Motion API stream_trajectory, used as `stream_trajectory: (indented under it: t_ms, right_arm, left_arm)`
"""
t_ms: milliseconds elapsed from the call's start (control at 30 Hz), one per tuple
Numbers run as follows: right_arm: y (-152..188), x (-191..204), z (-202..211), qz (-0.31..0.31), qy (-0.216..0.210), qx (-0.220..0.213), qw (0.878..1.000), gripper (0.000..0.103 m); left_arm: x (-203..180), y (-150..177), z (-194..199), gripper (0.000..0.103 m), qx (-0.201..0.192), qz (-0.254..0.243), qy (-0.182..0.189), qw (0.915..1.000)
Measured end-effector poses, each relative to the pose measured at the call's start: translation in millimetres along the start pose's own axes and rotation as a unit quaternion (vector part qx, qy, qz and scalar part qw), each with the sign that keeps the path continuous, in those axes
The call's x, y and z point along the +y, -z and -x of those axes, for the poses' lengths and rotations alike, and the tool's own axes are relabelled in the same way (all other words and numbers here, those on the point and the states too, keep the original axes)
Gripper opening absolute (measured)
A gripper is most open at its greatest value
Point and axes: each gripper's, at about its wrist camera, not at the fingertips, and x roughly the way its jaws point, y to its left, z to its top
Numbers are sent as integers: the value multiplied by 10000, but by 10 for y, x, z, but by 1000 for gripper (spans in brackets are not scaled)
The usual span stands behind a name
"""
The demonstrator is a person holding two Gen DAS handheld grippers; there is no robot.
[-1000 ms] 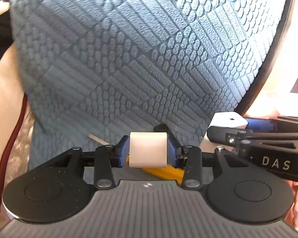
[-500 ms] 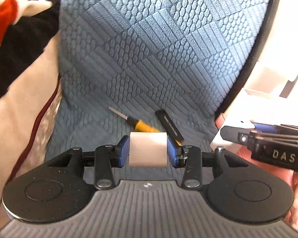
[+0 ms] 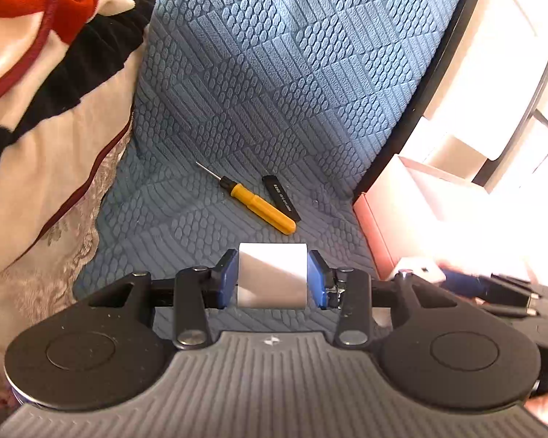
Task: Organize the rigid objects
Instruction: 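Close the left gripper on the second white charger and lift it, then carry both chargers into the pink box and open both grippers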
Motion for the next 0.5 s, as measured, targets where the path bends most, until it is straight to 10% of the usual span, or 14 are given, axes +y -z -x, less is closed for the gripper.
stream_trajectory:
  t_ms: [500]
  right_arm:
    - [275,90,437,-83,8,32,10000,54]
  left_arm:
    - [-78,236,352,46,-76,179,125,9997]
